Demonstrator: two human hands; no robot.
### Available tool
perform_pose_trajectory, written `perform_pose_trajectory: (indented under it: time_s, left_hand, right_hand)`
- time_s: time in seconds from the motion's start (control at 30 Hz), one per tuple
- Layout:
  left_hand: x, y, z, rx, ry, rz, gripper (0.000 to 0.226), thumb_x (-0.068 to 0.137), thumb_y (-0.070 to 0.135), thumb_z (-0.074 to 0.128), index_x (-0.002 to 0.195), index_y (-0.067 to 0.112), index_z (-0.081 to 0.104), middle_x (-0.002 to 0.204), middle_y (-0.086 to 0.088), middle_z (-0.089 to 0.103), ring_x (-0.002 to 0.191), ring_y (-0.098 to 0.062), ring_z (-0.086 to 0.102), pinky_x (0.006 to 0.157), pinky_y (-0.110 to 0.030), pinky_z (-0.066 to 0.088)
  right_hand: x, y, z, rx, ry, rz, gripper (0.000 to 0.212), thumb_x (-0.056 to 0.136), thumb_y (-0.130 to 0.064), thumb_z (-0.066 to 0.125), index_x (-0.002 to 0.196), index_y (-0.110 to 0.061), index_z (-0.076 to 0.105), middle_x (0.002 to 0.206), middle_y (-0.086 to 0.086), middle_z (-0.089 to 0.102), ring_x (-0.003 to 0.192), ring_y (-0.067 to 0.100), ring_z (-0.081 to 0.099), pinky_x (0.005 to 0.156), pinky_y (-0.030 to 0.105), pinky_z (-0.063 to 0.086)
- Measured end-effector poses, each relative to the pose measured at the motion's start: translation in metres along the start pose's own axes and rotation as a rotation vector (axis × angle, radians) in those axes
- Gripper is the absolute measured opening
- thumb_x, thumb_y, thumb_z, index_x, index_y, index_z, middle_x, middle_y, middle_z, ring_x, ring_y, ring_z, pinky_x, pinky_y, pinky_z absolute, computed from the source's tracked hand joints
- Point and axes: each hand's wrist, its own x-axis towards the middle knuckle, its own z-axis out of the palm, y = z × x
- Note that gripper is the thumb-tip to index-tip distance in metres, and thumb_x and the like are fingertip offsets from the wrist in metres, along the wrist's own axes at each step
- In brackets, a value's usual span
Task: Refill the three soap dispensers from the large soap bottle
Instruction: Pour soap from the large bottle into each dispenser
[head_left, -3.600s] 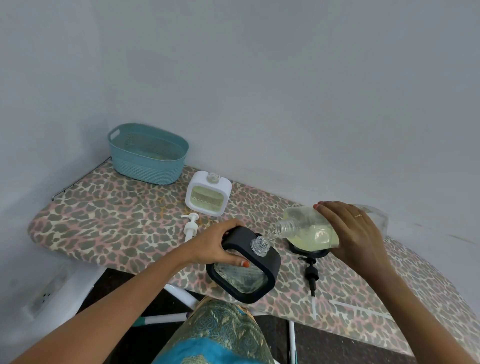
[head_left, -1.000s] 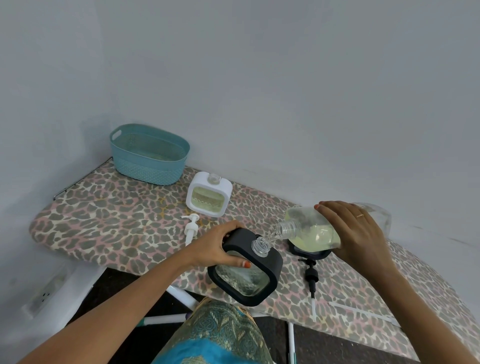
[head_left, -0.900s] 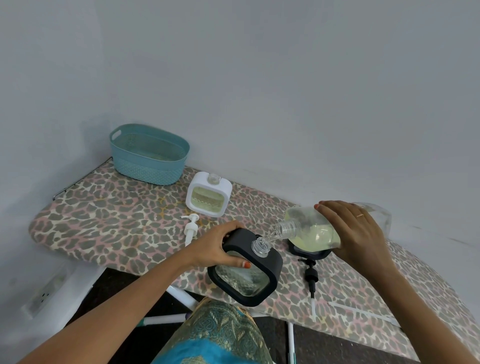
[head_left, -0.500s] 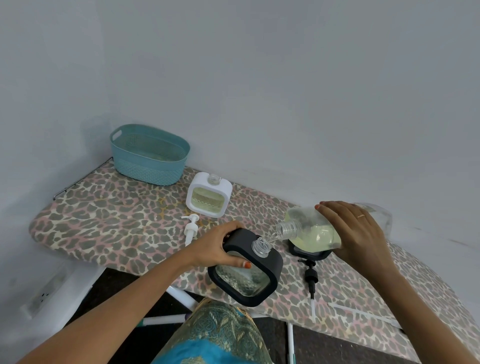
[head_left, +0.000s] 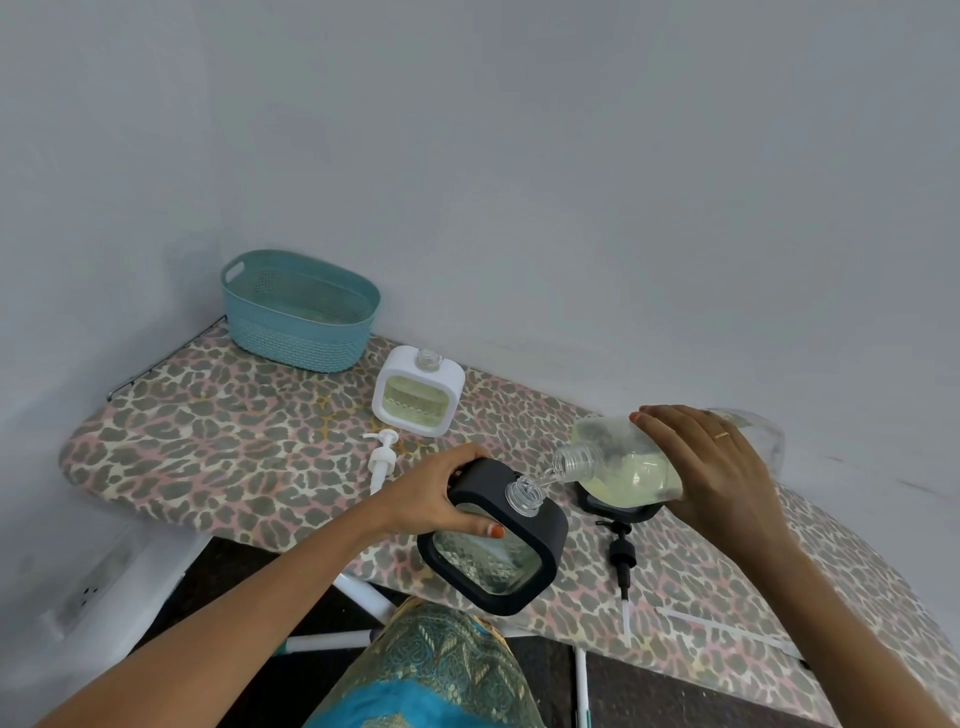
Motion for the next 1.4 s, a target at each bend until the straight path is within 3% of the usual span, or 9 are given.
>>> perform_pose_trajectory:
  time_s: [0.2, 0.43, 0.57, 0.7, 0.9, 1.0, 1.23, 1.33, 1.4]
  left_hand:
    - [0.0, -0.001, 0.001, 0.03, 0.005, 0.027, 0.082, 0.049, 0.067, 0.074, 0.105, 0.009, 0.054, 0.099, -0.01, 0.061, 0.091, -0.018, 0.06, 0.082, -0.029, 0.049]
    - [0.0, 0.0, 0.003, 0.032, -0.021, 0.0, 0.067, 0.054, 0.051, 0.075, 0.105, 0.014, 0.053, 0.1, -0.006, 0.061, 0.092, -0.016, 0.06, 0.083, -0.028, 0.05]
    - [0.0, 0.001, 0.004, 0.015, -0.037, -0.013, 0.07, 0.05, 0.064, 0.075, 0.103, 0.023, 0.052, 0.098, 0.002, 0.061, 0.093, -0.013, 0.06, 0.084, -0.024, 0.05]
    - [0.001, 0.0, 0.005, 0.023, -0.026, -0.009, 0.076, 0.05, 0.066, 0.073, 0.104, 0.016, 0.053, 0.098, -0.001, 0.062, 0.092, -0.015, 0.061, 0.083, -0.026, 0.05]
    - [0.002, 0.0, 0.001, 0.011, -0.024, -0.015, 0.061, 0.058, 0.042, 0.078, 0.106, 0.012, 0.053, 0.099, -0.003, 0.062, 0.093, -0.014, 0.061, 0.083, -0.024, 0.051]
    - [0.006, 0.002, -0.003, 0.002, -0.017, -0.02, 0.046, 0.063, 0.027, 0.081, 0.099, 0.022, 0.054, 0.093, 0.006, 0.06, 0.088, -0.007, 0.061, 0.08, -0.019, 0.049]
    - [0.017, 0.009, -0.016, -0.011, 0.052, -0.002, 0.057, 0.053, 0.045, 0.079, 0.1, 0.025, 0.054, 0.098, -0.001, 0.063, 0.093, -0.013, 0.063, 0.085, -0.027, 0.053]
    - [0.025, 0.009, -0.019, -0.025, 0.103, 0.006, 0.068, 0.049, 0.055, 0.081, 0.101, 0.02, 0.055, 0.101, -0.008, 0.064, 0.094, -0.02, 0.063, 0.085, -0.03, 0.054]
    - [0.032, 0.01, -0.02, -0.042, 0.125, -0.008, 0.06, 0.052, 0.046, 0.084, 0.099, 0.023, 0.056, 0.099, -0.005, 0.064, 0.093, -0.015, 0.064, 0.083, -0.026, 0.054]
  right_hand:
    - [-0.006, 0.0, 0.005, -0.012, -0.004, -0.001, 0.085, 0.041, -0.023, 0.091, 0.113, -0.01, 0.049, 0.103, 0.014, 0.068, 0.092, 0.031, 0.066, 0.077, 0.04, 0.052]
    - [-0.011, -0.006, 0.013, 0.046, -0.018, 0.025, 0.083, 0.045, -0.027, 0.09, 0.115, -0.012, 0.048, 0.105, 0.011, 0.068, 0.102, 0.021, 0.051, 0.078, 0.036, 0.051]
    - [-0.015, -0.01, 0.018, 0.035, -0.035, 0.024, 0.083, 0.045, -0.023, 0.091, 0.115, -0.013, 0.048, 0.105, 0.011, 0.068, 0.098, 0.026, 0.062, 0.079, 0.037, 0.052]
    - [-0.016, -0.014, 0.018, 0.031, -0.019, 0.038, 0.084, 0.044, -0.026, 0.091, 0.114, -0.012, 0.048, 0.102, 0.011, 0.069, 0.09, 0.029, 0.067, 0.077, 0.038, 0.053]
    - [-0.017, -0.019, 0.022, 0.085, -0.011, 0.125, 0.088, 0.042, -0.03, 0.093, 0.115, -0.012, 0.047, 0.102, 0.012, 0.069, 0.089, 0.029, 0.068, 0.074, 0.038, 0.054]
    - [-0.017, -0.024, 0.024, 0.149, 0.015, 0.206, 0.09, 0.04, -0.03, 0.093, 0.115, -0.012, 0.046, 0.102, 0.013, 0.068, 0.092, 0.028, 0.065, 0.071, 0.038, 0.055]
    - [-0.014, -0.04, 0.032, 0.469, 0.094, 0.588, 0.082, 0.054, -0.037, 0.084, 0.12, -0.016, 0.039, 0.108, 0.017, 0.063, 0.09, 0.032, 0.062, 0.07, 0.03, 0.044]
    - [-0.016, -0.046, 0.038, 0.661, 0.157, 0.824, 0.09, 0.051, -0.055, 0.074, 0.121, -0.007, 0.046, 0.106, 0.004, 0.058, 0.092, 0.018, 0.054, 0.071, 0.012, 0.039]
    - [-0.019, -0.05, 0.043, 0.82, 0.237, 0.963, 0.089, 0.049, -0.059, 0.066, 0.121, -0.009, 0.046, 0.106, -0.004, 0.054, 0.094, 0.015, 0.053, 0.071, 0.007, 0.039]
